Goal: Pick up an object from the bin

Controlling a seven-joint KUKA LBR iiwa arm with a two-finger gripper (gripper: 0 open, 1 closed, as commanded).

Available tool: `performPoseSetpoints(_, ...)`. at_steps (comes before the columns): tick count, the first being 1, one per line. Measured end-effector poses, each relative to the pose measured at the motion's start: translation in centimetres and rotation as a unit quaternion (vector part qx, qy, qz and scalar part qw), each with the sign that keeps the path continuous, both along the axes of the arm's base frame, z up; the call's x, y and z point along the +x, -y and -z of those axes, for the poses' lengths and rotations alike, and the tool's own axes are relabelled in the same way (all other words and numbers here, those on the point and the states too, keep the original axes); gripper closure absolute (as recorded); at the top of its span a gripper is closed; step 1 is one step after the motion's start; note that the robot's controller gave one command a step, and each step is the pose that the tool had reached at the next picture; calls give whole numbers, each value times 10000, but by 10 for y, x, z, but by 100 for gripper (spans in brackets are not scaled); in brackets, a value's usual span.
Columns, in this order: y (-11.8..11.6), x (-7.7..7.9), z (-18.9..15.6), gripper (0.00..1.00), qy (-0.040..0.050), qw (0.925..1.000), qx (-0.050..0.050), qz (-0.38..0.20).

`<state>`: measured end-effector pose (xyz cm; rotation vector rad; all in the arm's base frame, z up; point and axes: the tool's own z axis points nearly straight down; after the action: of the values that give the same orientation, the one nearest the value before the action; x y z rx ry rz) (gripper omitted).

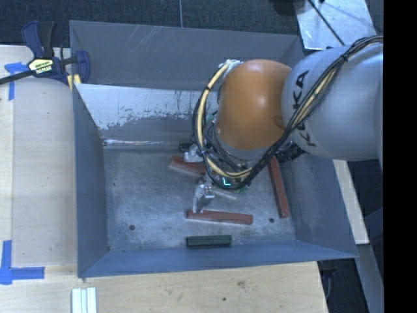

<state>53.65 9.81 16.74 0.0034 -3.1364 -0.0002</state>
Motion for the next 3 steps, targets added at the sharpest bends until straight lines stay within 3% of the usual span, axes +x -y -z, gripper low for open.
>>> performPoseSetpoints(1, 0, 2, -4, 0, 39, 10000, 5, 12)
performPoseSetpoints(2, 50, -45, 89, 100, 100, 9982, 4, -588)
performPoseSetpoints(3, 50, -45, 89, 100, 99, 9982, 4, -587)
